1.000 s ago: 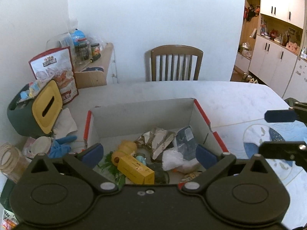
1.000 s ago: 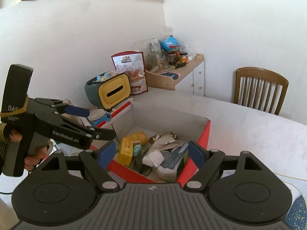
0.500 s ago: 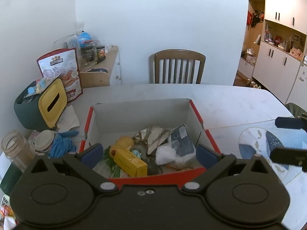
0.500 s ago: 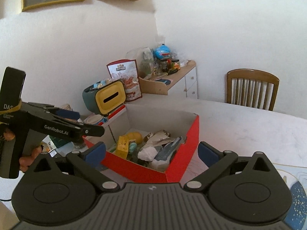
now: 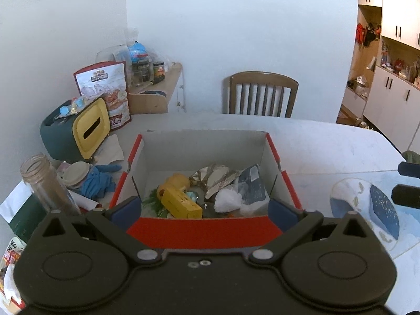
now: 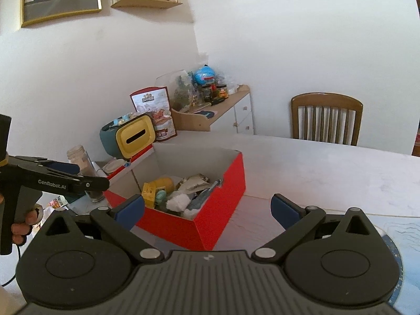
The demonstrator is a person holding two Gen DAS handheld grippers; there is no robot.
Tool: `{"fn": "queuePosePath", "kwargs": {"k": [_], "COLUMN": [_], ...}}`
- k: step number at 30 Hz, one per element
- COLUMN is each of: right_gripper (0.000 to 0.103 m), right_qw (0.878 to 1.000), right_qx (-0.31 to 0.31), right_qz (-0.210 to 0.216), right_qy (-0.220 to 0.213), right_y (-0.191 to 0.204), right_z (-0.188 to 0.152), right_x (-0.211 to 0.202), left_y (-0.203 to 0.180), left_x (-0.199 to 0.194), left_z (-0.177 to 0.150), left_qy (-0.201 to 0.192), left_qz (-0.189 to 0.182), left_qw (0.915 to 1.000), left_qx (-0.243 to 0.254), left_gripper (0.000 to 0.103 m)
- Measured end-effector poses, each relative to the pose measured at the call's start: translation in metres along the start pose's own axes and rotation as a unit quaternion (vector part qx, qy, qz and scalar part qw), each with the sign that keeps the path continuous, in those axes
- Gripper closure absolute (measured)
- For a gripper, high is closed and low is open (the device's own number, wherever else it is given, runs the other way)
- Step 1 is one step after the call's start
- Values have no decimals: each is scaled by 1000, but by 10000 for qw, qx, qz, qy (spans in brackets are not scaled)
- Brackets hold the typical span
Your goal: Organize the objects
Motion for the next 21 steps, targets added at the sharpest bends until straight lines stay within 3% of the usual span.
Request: {"fn": "queuePosePath", "kwargs": {"k": [11, 21], "right_gripper": [0, 0], "right_qw": [9997, 9973], "right_qx": [67, 239], "right_qz": [-207, -690], "right_qy": [-109, -109], "right_y": [-25, -58], "right_z": [-2, -11], "right_x": [-25, -43], "left_y": [-23, -29], "left_x": [-4, 0], "left_z": [3, 5], "left_qy": [-137, -99], "left_qz": [145, 124], "left_qw": [9997, 9998], "left_qx": [166, 146], "left_gripper": [0, 0]}}
Point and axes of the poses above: each gripper's, at about its wrist camera, not at the fingertips, and x roughly the way its jaws point, y to its left, z to its top, the point moved 3 cm from there along x, roughly the way its jaws point, and after that the axes turned 8 degrees about -y, right-handed, at the moved point
